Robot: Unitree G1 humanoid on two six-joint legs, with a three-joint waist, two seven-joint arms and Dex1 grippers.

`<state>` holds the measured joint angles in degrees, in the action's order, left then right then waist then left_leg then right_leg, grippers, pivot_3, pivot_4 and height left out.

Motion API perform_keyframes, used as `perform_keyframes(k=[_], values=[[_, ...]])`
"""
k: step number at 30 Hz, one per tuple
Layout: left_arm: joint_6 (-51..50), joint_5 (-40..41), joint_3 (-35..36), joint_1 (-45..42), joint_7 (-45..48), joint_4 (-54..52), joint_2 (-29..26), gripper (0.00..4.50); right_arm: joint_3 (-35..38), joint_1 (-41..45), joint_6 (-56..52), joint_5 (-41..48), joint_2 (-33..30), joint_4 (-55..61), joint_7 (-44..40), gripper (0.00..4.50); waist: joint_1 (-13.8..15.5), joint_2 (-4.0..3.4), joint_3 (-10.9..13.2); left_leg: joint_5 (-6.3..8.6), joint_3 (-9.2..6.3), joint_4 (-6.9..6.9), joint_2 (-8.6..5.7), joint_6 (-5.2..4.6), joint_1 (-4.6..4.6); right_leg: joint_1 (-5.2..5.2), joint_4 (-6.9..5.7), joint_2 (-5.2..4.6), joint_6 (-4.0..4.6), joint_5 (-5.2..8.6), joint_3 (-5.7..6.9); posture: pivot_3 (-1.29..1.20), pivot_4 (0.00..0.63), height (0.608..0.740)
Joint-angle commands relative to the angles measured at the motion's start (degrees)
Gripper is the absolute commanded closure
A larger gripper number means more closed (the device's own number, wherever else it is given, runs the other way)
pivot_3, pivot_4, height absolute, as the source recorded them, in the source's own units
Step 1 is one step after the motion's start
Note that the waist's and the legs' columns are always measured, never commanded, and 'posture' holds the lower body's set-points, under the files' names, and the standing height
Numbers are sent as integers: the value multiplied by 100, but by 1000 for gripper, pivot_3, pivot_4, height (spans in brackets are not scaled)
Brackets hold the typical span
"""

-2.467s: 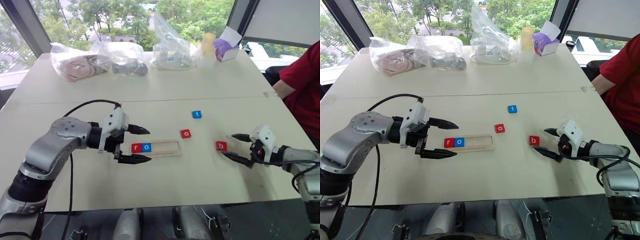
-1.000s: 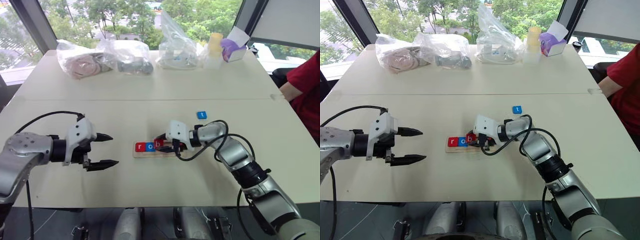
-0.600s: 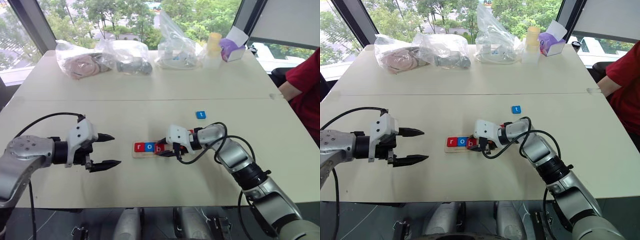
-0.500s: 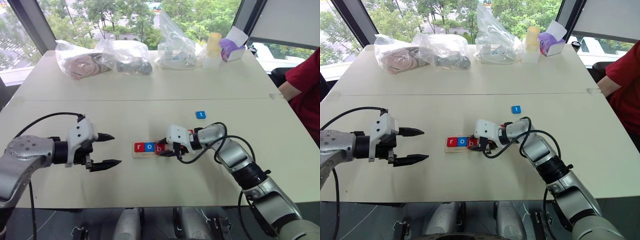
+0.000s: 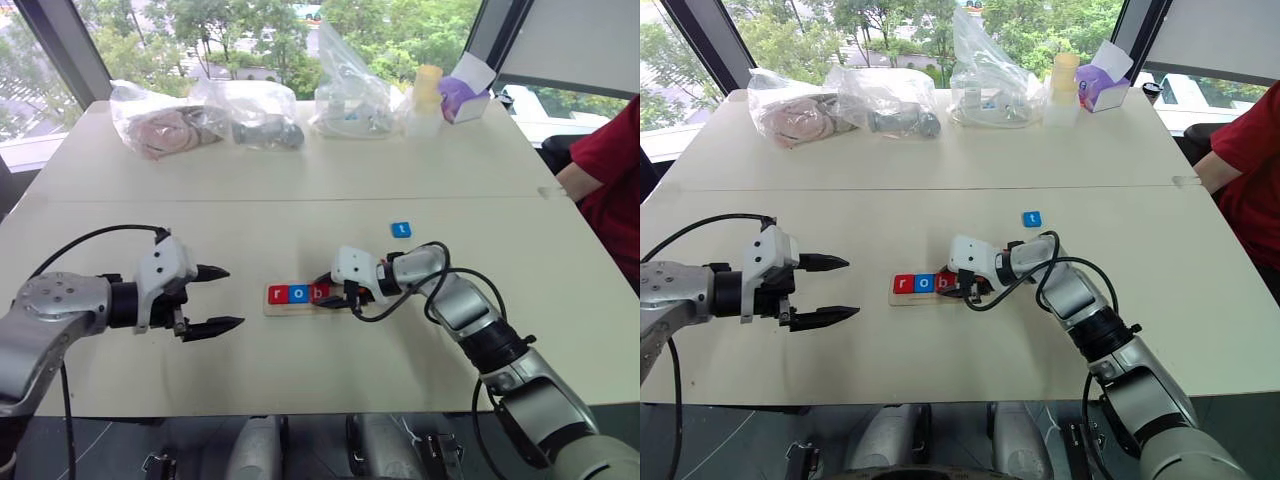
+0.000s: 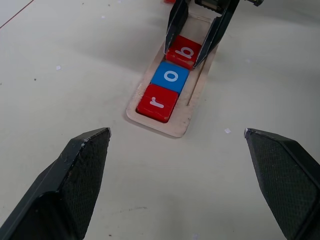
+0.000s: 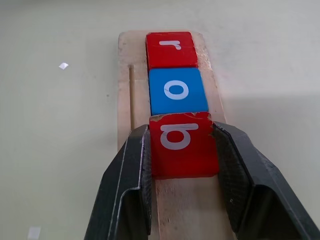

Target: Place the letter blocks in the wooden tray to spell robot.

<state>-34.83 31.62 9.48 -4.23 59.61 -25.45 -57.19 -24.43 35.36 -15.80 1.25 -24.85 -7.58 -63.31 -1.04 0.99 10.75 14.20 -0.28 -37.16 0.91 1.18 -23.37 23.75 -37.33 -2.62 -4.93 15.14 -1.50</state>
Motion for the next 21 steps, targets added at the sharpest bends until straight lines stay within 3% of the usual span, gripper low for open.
perform_keyframes(k=[1, 6, 11, 15, 18, 21], values=[[53, -30, -23, -36, -27, -136, 18, 0, 77, 156, 96, 20, 74, 25, 12, 2267, 2, 0, 0, 0, 0, 0, 0, 0, 0, 0, 0, 0, 0, 0, 0, 0, 150, 740], [56, -34, -49, -41, -53, -131, 22, 0, 106, 238, 177, -55, 141, -53, 132, 46, -6, 0, 0, 0, 1, 0, 0, 0, 0, 1, -1, 0, 0, 0, 0, 0, 150, 740], [36, -2, -17, -28, -94, -161, 35, 0, 450, 239, -166, 143, -10, 260, 227, 46, 5, 0, 0, 0, 0, 0, 0, 0, 0, 0, 0, -2, -1, -1, 0, 0, 150, 740], [-100, 242, 106, -101, -206, -317, 138, 0, 1077, 113, -1076, 540, -123, 846, 540, 46, 22, -1, 1, 0, -2, 0, -1, 0, -1, 0, 0, -5, -1, -1, 0, 0, 150, 740], [-219, 471, 110, -435, -455, -387, 398, 0, 1850, -146, -2295, 841, -84, 1554, 1286, 46, 41, 0, 0, 0, -6, 1, -1, 0, -1, -2, 0, -5, -1, -1, 2, 0, 150, 740], [-193, 373, -214, -854, -634, -323, 671, 0, 2472, -562, -3650, 719, 316, 2401, 2542, 46, 40, 3, -2, 0, -11, 0, -3, 0, -1, -7, -1, -6, -1, -1, 5, 0, 150, 740]])
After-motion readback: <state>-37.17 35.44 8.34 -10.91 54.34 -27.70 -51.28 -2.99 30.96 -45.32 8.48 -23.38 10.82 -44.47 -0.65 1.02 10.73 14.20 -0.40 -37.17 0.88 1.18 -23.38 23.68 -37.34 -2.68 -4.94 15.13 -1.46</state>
